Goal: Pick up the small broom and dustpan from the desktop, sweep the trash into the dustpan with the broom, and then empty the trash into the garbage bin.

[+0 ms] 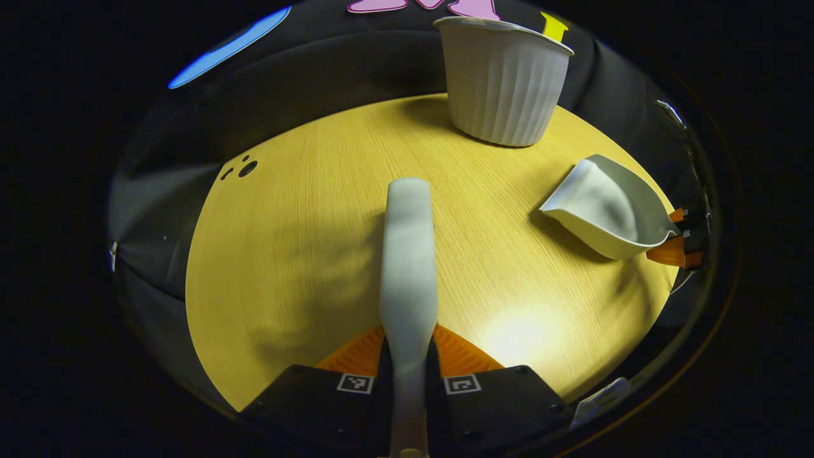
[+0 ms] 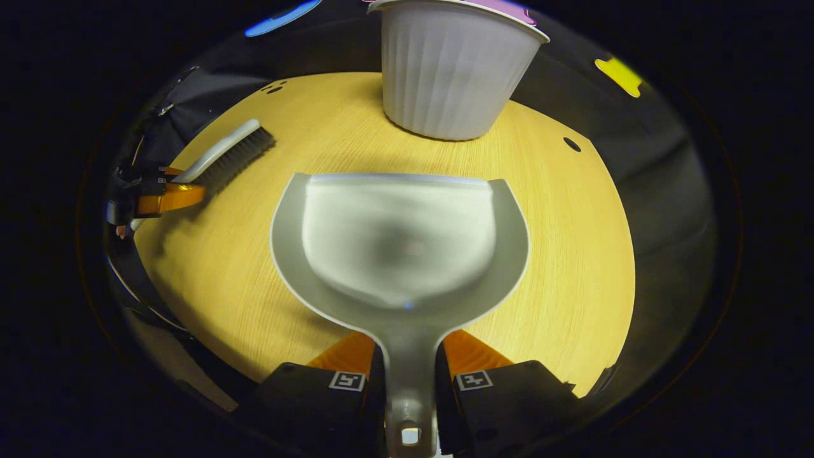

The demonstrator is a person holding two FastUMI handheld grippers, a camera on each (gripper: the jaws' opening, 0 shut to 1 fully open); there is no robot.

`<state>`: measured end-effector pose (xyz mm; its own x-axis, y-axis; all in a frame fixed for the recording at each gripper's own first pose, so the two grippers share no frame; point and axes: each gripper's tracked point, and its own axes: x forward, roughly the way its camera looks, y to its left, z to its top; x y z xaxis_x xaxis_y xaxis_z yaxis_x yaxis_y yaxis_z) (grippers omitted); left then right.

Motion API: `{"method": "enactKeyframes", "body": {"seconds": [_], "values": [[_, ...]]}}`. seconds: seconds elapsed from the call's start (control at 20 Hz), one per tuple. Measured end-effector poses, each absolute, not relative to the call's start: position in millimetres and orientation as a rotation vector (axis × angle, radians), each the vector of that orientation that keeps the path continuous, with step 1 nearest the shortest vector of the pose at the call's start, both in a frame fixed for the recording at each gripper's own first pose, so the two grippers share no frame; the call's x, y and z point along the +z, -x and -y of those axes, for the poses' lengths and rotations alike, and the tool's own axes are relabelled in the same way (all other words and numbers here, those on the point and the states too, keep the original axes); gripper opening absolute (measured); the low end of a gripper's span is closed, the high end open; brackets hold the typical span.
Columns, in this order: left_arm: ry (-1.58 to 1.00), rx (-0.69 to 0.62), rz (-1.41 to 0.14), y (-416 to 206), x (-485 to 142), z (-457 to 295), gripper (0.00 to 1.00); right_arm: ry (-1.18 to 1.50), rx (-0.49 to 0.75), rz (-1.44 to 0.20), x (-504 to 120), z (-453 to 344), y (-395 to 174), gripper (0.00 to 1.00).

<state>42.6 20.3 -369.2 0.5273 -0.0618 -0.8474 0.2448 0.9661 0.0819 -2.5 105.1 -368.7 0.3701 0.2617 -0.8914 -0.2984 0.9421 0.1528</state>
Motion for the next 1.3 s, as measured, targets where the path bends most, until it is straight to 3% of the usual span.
{"method": "enactKeyframes", "body": {"seconds": [0.3, 0.4, 0.45, 0.8, 1.0, 1.3], "values": [[-0.197, -0.159, -1.018, -39.7, -369.6, -24.3, 0.29, 0.015, 0.346, -1.169, -379.0, -106.2, 1.4, 0.41], [-0.223, -0.155, -1.007, -42.3, -367.1, -27.3, 0.24, -0.003, 0.353, -1.179, -376.7, -106.9, 2.1, 0.44], [-0.230, -0.152, -1.002, -41.6, -365.5, -27.4, 0.30, -0.020, 0.354, -1.174, -373.4, -107.5, 1.1, 0.43], [-0.238, -0.155, -0.925, -27.5, -320.0, -24.6, 0.31, -0.065, 0.366, -1.060, -297.7, -85.4, 7.4, 0.45], [-0.161, -0.121, -0.731, -42.4, -237.4, -14.1, 0.31, -0.097, 0.344, -0.866, -225.9, -80.5, -21.1, 0.45], [-0.067, -0.094, -0.286, -77.8, -69.8, -4.7, 0.31, -0.161, 0.273, -0.445, -79.2, -70.9, -88.1, 0.43]]}}
